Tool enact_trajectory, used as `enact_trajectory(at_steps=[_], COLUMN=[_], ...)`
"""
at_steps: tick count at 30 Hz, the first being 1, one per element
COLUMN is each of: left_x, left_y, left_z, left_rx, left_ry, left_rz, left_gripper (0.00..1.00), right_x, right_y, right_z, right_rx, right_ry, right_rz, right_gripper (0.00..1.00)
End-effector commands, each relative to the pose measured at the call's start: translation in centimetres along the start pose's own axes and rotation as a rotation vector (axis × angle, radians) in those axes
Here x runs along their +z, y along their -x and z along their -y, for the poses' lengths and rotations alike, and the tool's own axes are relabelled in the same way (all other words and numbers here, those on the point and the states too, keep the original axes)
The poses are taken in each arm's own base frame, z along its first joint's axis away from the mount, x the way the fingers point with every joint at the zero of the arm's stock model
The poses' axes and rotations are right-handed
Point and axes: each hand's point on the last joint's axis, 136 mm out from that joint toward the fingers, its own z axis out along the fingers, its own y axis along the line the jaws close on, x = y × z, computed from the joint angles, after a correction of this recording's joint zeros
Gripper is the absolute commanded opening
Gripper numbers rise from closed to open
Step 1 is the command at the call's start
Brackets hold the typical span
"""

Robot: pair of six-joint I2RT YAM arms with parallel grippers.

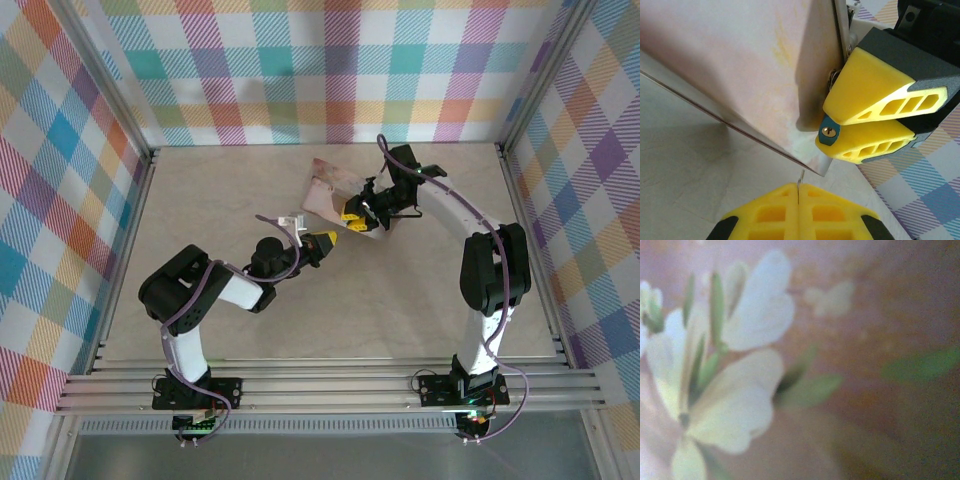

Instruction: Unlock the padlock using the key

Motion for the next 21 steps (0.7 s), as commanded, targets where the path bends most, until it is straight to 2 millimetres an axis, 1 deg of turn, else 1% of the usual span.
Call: enact_trajectory(at_steps=[1,9,14,21], left_x=[-0.2,-0.1,-0.1,0.0], left_y=[2.4,3.7,4.0,4.3], left_z=[2.7,3.3,3.4,3.0], left_rx=[0.055,0.065,0.067,0.067], left_ry=[-0.073,-0.080,-0.081,-0.069], left_rz=[0.081,0.115,0.121,0.134], left_gripper=[0.00,0.00,0.00,0.00], right_x=[0.4,0.3,0.3,0.2], right_y=[-1.4,-1.5,-1.5,-1.6], right_z=[-0.4,-0.7,-0.6,-0.8], right_rx=[0.042,0.043,0.047,0.044], right_ry=[0.043,0.049,0.048,0.053], right_rz=[-0.074,-0.076,-0.077,-0.077], right_gripper=[0.00,0.00,0.00,0.00])
